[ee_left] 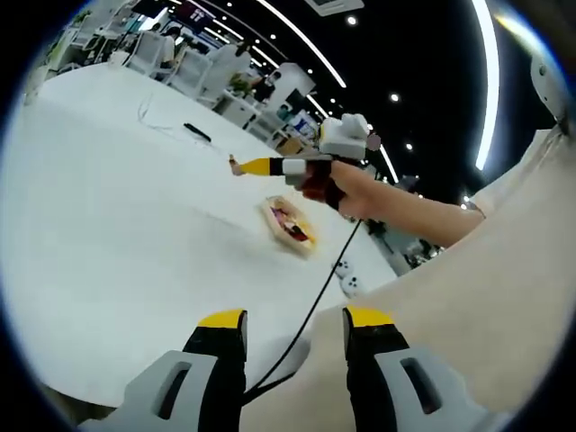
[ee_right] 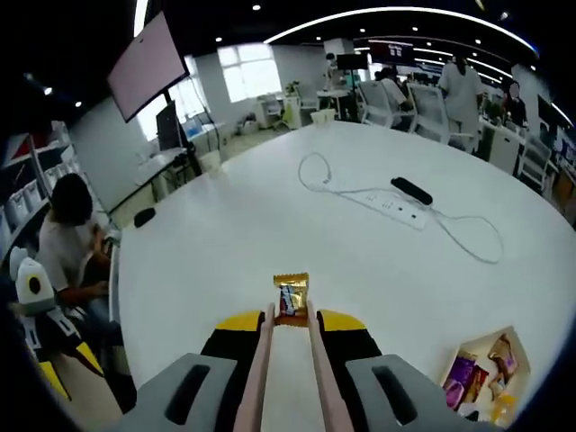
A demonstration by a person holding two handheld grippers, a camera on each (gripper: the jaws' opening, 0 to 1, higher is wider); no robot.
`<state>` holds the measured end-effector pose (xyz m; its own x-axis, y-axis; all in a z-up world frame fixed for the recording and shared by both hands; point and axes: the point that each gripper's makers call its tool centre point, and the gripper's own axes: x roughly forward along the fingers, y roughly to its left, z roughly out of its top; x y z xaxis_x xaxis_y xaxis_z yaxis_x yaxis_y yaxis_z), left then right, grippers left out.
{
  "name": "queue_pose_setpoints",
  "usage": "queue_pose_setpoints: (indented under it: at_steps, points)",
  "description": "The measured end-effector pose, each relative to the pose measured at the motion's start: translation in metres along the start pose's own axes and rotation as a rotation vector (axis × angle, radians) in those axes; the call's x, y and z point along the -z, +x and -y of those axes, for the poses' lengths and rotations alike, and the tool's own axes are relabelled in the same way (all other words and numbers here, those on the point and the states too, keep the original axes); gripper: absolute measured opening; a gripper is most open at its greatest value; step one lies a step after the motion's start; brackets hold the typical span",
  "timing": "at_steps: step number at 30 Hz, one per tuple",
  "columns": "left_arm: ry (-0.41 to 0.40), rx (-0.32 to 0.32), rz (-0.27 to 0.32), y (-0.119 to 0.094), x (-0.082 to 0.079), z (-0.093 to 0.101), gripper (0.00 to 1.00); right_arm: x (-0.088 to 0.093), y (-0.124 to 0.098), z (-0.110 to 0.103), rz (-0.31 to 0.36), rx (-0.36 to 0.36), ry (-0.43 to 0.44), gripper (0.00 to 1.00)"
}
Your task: Place the target food into the container with the food tongs after gripping and lifting it, then release it inside without dropping or visibly crushing the food.
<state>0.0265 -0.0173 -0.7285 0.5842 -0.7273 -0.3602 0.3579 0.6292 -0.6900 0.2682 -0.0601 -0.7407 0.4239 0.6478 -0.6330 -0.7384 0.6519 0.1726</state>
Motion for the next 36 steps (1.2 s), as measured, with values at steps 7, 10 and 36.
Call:
queue_pose_setpoints:
  at_steps: [7, 10, 36]
  points:
    - [0.009, 0.011, -0.008, 0.003, 0.001, 0.003, 0.42, -0.008, -0.007, 0.003, 0.031, 0.005, 0.01, 0.21]
    - [0.01, 0.014, -0.01, 0.003, 0.001, 0.004, 0.42, -0.011, -0.01, 0.004, 0.042, 0.008, 0.015, 0.21]
    - [0.045, 0.056, -0.054, 0.012, 0.004, 0.012, 0.42, -0.018, -0.043, 0.027, 0.119, 0.065, 0.08, 0.22]
